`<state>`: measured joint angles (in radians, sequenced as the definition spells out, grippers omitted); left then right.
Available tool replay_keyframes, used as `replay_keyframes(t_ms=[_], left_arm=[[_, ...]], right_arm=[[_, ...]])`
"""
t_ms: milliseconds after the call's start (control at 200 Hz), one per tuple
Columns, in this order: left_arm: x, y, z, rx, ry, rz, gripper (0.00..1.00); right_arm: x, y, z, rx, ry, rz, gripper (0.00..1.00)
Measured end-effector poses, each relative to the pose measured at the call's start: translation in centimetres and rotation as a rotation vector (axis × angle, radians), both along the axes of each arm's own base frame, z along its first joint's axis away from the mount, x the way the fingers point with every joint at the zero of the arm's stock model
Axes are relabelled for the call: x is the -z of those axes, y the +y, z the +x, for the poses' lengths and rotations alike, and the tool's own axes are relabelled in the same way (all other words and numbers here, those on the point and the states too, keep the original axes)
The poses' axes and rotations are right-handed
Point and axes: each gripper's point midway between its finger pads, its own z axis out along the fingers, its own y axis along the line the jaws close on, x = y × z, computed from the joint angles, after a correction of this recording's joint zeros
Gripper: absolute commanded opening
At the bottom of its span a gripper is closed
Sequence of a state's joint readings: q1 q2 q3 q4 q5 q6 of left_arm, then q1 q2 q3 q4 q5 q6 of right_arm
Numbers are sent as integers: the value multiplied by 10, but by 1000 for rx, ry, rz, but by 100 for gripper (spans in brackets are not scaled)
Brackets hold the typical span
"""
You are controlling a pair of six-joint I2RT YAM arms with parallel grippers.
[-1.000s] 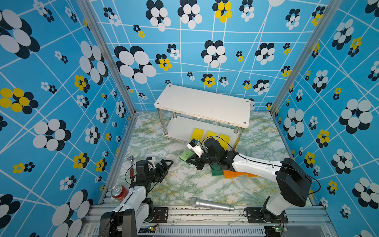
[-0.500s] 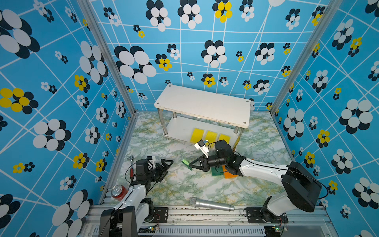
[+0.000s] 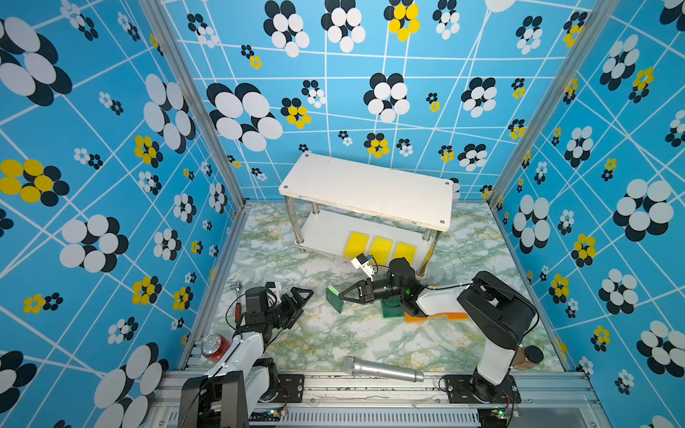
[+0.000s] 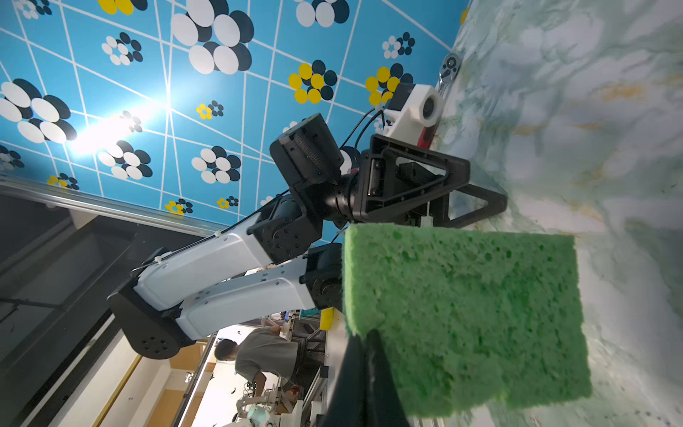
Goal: Place and organize the cleaning sponges onto the shelf
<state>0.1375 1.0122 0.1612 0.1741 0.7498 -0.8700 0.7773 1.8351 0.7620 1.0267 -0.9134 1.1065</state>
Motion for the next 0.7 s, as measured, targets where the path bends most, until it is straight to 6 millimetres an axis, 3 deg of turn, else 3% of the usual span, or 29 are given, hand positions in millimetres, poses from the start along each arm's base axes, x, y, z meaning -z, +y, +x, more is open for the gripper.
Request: replay_keyframes(t_ms=[310,600,700], left_arm=[[0,2,0,-7,9,-1,99],[0,3,-1,-9,15,-1,99],[0,4,-1,-8,13,2,99]], right_arm=[[17,0,0,-15,18,-102,0],[38,7,1,-35,102,-81,0],[36,8,1,-41,104,-74,0]])
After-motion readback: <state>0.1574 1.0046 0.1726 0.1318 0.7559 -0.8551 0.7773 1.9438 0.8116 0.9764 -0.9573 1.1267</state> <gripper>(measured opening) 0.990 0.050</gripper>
